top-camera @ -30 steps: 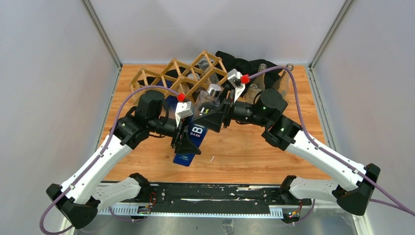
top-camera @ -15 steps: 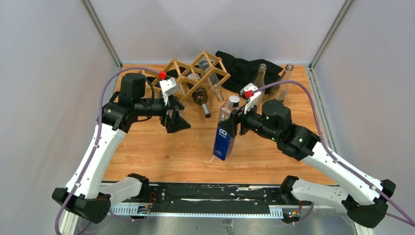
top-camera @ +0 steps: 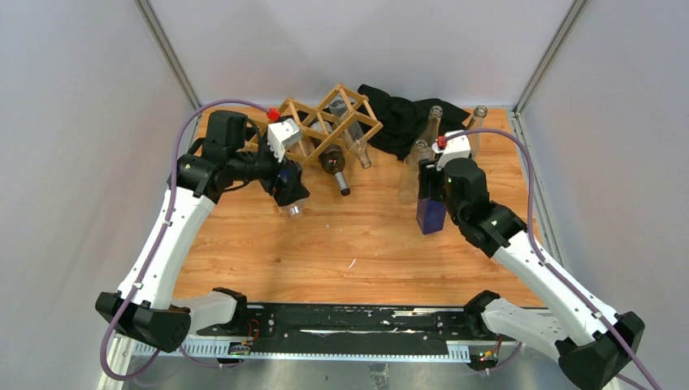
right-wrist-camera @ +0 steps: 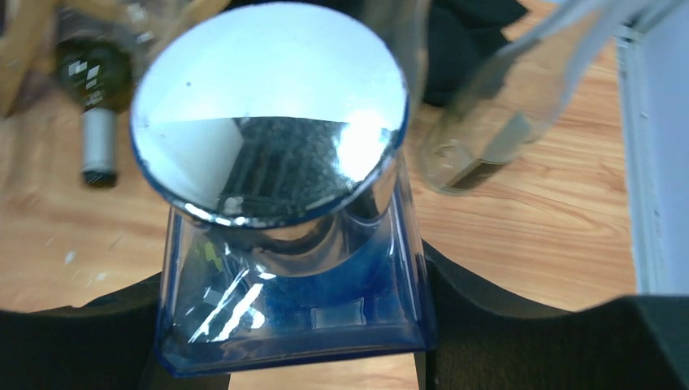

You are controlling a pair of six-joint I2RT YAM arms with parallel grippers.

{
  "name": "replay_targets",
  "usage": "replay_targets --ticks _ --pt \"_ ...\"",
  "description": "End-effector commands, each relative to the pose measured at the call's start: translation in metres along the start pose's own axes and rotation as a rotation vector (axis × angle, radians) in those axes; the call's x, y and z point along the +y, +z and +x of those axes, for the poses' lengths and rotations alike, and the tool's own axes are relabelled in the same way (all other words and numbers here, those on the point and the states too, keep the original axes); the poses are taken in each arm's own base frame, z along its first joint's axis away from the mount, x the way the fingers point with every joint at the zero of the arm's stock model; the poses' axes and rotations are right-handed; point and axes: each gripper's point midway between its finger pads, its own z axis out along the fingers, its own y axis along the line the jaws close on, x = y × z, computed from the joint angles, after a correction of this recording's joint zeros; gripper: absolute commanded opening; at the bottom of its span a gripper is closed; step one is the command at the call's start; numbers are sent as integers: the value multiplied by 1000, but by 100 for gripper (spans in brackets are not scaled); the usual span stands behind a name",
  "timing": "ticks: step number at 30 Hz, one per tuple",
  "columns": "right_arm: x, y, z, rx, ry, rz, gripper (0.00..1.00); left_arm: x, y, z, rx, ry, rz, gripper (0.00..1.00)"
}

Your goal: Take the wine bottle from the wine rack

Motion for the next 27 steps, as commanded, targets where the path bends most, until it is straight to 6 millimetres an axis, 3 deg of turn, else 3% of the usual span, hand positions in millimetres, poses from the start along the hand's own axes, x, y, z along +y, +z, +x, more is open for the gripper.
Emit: replay_targets --ticks 1,15,24,26,27 --pt "-48 15 -46 -198 145 200 0 5 -8 -2 1 37 -41 100" --pt "-98 64 -45 -254 312 383 0 0 -11 0 -10 100 -24 100" --pt "-95 87 -27 -240 306 381 0 0 -12 -1 -13 118 -21 100" --pt "-94 87 -24 -239 312 379 5 0 -11 -1 -14 121 -19 100" --pt "-94 87 -22 -239 315 378 14 0 -12 -2 -15 123 -19 100"
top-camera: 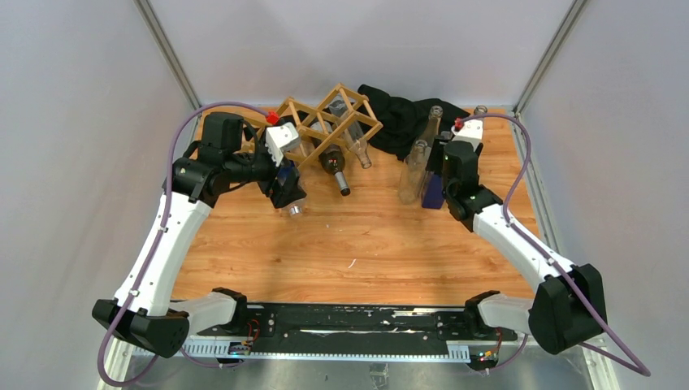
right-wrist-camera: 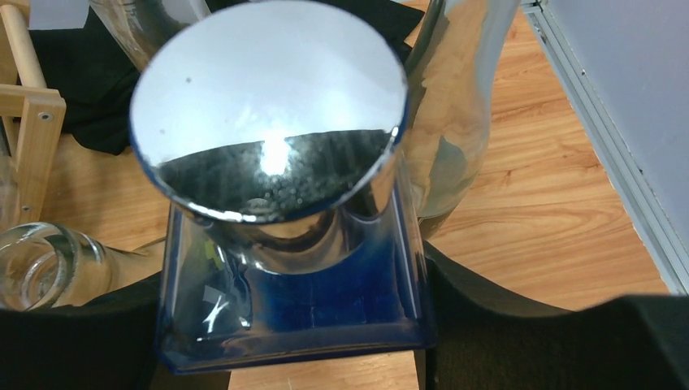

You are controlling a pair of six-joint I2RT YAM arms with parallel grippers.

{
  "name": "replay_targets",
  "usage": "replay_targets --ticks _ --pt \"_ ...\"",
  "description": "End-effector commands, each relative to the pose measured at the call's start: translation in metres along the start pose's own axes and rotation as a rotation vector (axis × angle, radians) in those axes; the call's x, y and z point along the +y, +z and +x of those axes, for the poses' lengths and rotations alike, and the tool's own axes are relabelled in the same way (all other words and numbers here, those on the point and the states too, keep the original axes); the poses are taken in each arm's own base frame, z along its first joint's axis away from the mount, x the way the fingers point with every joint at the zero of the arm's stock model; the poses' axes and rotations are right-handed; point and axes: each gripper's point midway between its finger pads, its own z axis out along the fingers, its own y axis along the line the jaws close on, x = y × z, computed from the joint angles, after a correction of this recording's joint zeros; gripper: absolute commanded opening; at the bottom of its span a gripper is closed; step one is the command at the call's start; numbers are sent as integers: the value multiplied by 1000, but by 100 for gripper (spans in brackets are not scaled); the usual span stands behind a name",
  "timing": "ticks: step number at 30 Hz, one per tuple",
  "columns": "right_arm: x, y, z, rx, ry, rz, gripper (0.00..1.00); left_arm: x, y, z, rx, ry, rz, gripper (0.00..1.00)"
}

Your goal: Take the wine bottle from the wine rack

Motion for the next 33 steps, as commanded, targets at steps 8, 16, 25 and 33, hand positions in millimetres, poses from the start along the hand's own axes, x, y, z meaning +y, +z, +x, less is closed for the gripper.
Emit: replay_targets --ticks 8,16,25,33 --pt "-1 -11 -40 -123 113 -21 88 -2 -3 -2 -11 19 6 100" --pt "-6 -43 -78 -155 155 -59 92 -1 -3 -4 -14 13 9 100" --pt "41 -87 -141 -202 195 -244 92 11 -2 -11 -9 -8 -29 100" --pt "183 -94 -105 19 9 -564 93 40 -12 -9 -13 -44 -99 100"
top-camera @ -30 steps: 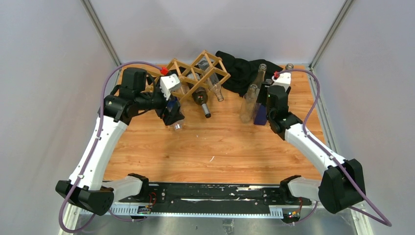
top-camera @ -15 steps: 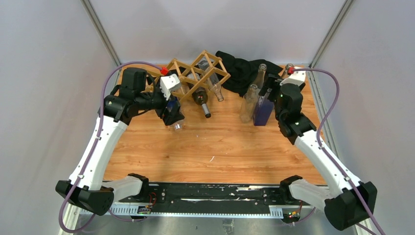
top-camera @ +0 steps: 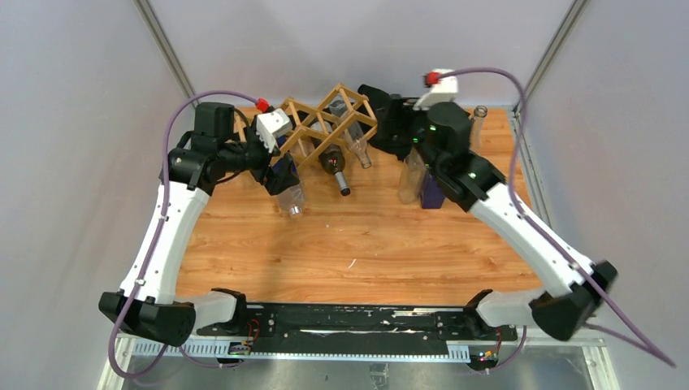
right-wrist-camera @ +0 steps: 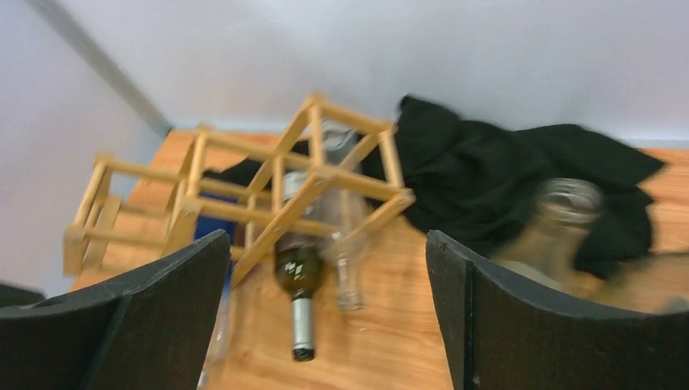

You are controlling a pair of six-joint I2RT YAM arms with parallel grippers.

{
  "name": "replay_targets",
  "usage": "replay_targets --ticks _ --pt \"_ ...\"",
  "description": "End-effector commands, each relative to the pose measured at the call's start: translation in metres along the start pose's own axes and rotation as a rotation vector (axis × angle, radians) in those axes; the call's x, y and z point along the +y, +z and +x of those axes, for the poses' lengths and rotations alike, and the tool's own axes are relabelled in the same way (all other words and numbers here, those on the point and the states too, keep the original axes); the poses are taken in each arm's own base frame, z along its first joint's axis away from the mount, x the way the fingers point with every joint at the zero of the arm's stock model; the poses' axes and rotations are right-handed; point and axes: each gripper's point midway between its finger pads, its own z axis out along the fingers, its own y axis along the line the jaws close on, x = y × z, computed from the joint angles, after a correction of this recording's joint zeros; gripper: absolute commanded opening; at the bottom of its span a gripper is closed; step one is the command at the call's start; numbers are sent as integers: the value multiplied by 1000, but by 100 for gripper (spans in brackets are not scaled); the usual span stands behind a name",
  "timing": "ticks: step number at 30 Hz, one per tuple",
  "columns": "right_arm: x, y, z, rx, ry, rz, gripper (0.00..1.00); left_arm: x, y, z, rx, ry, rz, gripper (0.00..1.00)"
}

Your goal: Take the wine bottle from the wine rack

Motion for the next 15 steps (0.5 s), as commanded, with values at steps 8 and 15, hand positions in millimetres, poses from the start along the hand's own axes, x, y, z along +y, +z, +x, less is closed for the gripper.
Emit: replay_targets --ticks 8,15 --pt "67 64 162 491 -164 -109 93 23 -16 2 -18 -27 -71 100" --pt "53 90 206 573 -244 -58 94 22 -15 3 -23 -40 -52 100"
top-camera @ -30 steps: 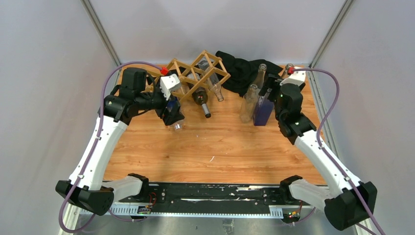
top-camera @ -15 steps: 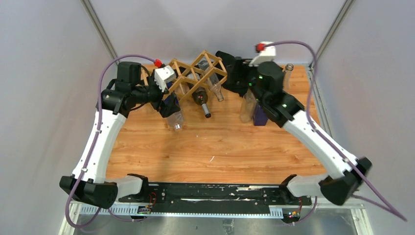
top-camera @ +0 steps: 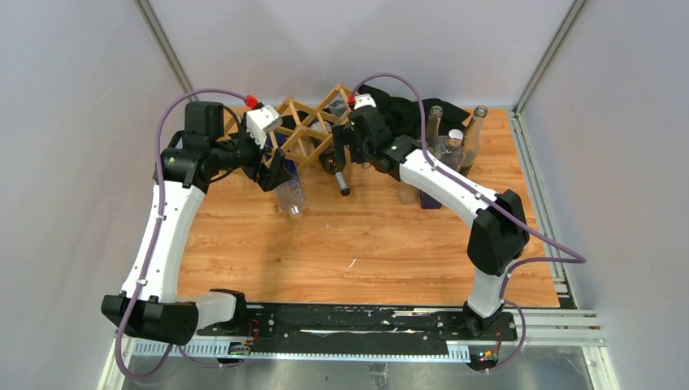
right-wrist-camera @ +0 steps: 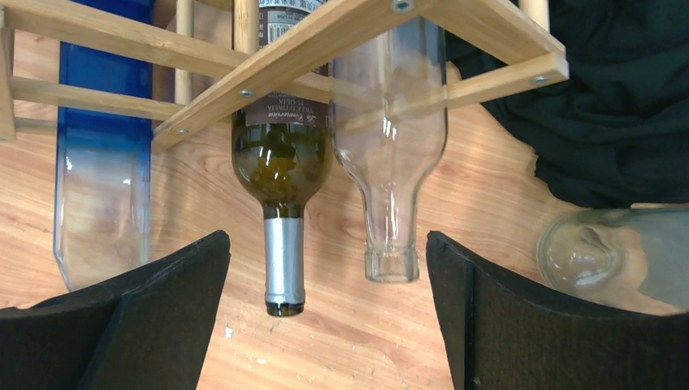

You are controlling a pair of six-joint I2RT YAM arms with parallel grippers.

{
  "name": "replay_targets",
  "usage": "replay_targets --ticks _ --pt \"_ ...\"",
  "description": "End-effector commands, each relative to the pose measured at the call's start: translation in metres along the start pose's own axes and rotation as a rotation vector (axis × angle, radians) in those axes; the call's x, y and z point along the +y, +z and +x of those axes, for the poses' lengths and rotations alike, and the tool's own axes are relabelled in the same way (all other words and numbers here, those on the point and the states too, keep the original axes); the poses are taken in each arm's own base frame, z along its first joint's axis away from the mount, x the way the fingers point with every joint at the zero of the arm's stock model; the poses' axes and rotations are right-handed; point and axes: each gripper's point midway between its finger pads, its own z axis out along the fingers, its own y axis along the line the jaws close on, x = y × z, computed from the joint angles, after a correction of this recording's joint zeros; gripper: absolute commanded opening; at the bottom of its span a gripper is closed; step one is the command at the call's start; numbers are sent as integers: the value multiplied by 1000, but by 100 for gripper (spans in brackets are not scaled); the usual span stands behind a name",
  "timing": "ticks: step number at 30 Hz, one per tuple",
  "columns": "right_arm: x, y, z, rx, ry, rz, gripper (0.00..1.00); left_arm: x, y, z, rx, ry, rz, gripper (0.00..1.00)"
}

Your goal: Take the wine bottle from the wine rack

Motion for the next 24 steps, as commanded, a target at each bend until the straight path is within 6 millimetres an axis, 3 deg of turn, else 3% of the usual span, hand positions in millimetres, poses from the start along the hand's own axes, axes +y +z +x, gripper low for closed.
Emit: replay_targets --ticks 1,11,15,19,24 --pt "-5 11 -5 19 -24 22 94 -4 -2 -3 -18 2 23 100" --pt "-29 56 19 109 -68 98 94 -7 -4 -6 -33 3 39 100" --pt "-31 65 25 125 -83 103 94 -9 -6 -9 -43 14 41 100" --pt "-30 72 34 142 -90 99 88 -9 -6 -10 -46 12 44 100" --pt "-27 71 40 132 -76 81 71 -10 -5 -11 -48 10 51 100"
